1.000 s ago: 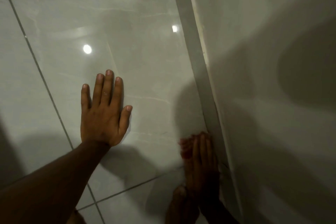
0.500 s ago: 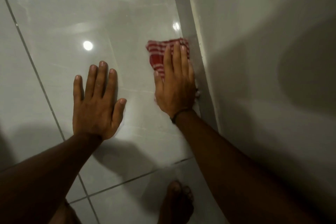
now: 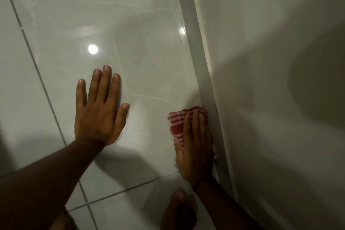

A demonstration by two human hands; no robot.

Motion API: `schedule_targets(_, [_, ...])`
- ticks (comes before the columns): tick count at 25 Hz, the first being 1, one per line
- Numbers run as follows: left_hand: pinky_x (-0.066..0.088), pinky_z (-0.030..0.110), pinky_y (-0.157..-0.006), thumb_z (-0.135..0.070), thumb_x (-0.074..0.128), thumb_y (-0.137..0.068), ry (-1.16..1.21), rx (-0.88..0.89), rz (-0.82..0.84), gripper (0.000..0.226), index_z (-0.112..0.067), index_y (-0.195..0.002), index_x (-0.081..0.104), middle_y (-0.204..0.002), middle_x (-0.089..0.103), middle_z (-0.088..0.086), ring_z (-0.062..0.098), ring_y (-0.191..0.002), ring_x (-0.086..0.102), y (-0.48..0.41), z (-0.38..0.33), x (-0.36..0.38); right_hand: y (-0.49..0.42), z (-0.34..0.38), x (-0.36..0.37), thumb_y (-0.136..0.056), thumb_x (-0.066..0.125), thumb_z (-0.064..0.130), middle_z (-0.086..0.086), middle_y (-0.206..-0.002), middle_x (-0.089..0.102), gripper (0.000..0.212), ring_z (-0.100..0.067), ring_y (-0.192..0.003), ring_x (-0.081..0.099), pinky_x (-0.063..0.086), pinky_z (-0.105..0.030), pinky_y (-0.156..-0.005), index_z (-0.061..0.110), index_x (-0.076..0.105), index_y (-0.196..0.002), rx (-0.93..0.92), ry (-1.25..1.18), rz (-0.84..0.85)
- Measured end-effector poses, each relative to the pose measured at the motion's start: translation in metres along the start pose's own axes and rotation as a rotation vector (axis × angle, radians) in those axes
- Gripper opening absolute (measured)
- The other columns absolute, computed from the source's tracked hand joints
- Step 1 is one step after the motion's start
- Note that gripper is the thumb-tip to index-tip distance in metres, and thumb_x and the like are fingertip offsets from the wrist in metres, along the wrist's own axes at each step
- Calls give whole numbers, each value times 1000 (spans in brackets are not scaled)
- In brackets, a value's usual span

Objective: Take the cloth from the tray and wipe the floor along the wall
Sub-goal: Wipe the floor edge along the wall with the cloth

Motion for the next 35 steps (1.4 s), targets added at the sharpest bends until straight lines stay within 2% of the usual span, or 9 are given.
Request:
schedule_targets(6, [8, 65, -134, -50, 29, -107, 9, -19, 34, 81, -9, -174, 12, -184, 6, 18, 34, -171, 3, -1, -1, 0, -143, 49, -38, -101, 41, 44, -17, -172, 21, 74, -35, -160, 17, 19, -51, -131, 11, 20, -164, -29, -86, -163])
schedule_targets(8, [8, 65, -134, -50, 29, -107, 11, -27, 38, 81, -9, -174, 12, -184, 6, 17, 34, -171, 3, -1, -1, 1, -131, 45, -30, -101, 44, 40, -17, -172, 23, 72, -35, -160, 19, 19, -50, -131, 11, 22, -163, -28, -94, -183])
schedule_targets(14, [7, 63, -135, -47, 31, -108, 14, -24, 22, 78, -8, -174, 15, -184, 8, 18, 33, -171, 4, -3, -1, -1, -6, 1, 4, -100, 48, 37, -14, -173, 15, 76, -34, -161, 12, 26, -53, -128, 11, 18, -164, -15, -17, -88])
schedule_targets(20, [4, 61, -136, -49, 28, -108, 7, -30, 69, 79, -10, -174, 10, -184, 3, 16, 32, -171, 0, -3, -2, -1, -106, 35, -25, -99, 49, 32, -19, -170, 27, 70, -34, -160, 20, 21, -49, -130, 10, 26, -162, -52, -133, -182])
schedule_targets(22, [1, 60, -136, -50, 27, -110, 1, -43, 123, 78, -11, -175, 5, -185, -2, 15, 31, -171, -4, -4, -4, -5, -142, 47, -40, -102, 42, 31, -18, -171, 24, 67, -32, -160, 18, 19, -47, -131, 10, 24, -162, -48, -185, -166])
schedule_targets(24, [1, 59, -137, -52, 23, -111, 7, -70, 200, 78, -12, -175, 2, -184, -5, 15, 32, -170, -7, -3, -10, -16, -154, 52, -53, -103, 44, 24, -17, -172, 22, 64, -30, -161, 16, 17, -48, -132, 9, 24, -162, -27, -305, -126])
schedule_targets(27, [6, 58, -137, -57, 17, -111, 49, -140, 264, 79, -10, -174, 3, -184, -3, 14, 30, -170, -4, 3, -31, -54, -141, 47, -90, -101, 54, 15, -15, -171, 27, 64, -28, -161, 18, 21, -47, -131, 7, 31, -160, -12, -487, -62])
schedule_targets(29, [5, 57, -138, -57, 15, -111, 70, -163, 263, 80, -10, -174, 2, -184, -5, 13, 29, -170, -6, 12, -50, -97, -121, 51, -134, -105, 52, 17, -10, -171, 27, 60, -25, -161, 17, 23, -46, -131, 9, 31, -161, 14, -540, -46])
schedule_targets(35, [-7, 50, -136, -57, 12, -111, 83, -255, 241, 78, -13, -172, -7, -182, -14, 8, 25, -167, -17, 21, -104, -257, -54, 83, -279, -109, 44, 28, -4, -174, 21, 61, -20, -162, 11, 24, -47, -131, 16, 22, -164, -57, -498, 12])
Point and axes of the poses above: each hand's wrist, its own y-axis away from the middle knuckle, its own x-axis out of the palm, z = x × y, the point moved 1 cm from there along -y, towards the middle knuckle
